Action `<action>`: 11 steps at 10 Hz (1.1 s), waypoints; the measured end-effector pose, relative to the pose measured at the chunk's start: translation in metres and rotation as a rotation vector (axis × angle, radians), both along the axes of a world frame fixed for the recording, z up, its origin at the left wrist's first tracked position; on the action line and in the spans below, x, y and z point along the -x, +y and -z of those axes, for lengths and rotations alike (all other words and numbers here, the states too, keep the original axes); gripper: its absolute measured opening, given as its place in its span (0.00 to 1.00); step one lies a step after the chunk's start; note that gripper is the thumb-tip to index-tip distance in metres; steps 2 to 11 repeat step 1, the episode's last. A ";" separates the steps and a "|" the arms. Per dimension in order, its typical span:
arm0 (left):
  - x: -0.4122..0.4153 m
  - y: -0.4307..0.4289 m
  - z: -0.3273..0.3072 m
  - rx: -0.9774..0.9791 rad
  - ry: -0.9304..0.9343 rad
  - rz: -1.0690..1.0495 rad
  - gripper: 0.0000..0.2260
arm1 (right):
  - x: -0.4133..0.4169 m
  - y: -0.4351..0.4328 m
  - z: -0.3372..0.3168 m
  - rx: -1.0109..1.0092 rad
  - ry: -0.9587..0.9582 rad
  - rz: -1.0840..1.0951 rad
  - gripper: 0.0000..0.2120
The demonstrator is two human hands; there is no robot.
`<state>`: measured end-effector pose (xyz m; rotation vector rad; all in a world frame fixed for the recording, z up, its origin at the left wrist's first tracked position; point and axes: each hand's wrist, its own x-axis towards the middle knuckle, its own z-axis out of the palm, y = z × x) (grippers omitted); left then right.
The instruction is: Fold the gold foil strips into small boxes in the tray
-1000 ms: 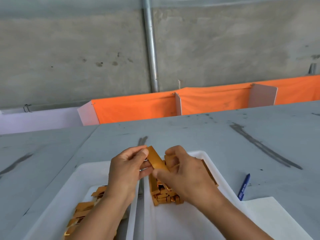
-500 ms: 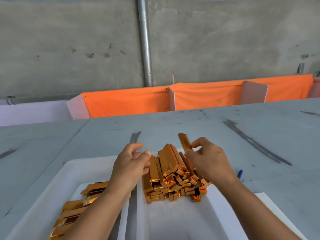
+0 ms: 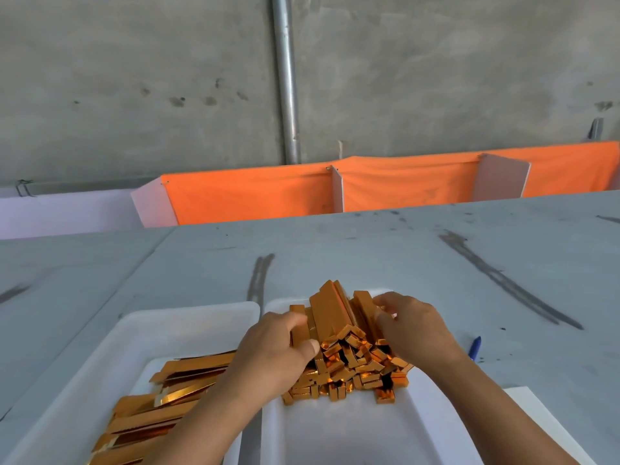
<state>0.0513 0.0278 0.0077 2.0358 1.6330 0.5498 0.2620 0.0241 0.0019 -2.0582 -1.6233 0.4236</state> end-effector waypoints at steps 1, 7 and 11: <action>0.009 -0.014 0.002 -0.095 -0.008 -0.005 0.18 | 0.000 -0.011 -0.010 -0.209 0.206 0.002 0.11; 0.009 -0.014 0.002 -0.095 -0.008 -0.005 0.18 | 0.000 -0.011 -0.010 -0.209 0.206 0.002 0.11; 0.009 -0.014 0.002 -0.095 -0.008 -0.005 0.18 | 0.000 -0.011 -0.010 -0.209 0.206 0.002 0.11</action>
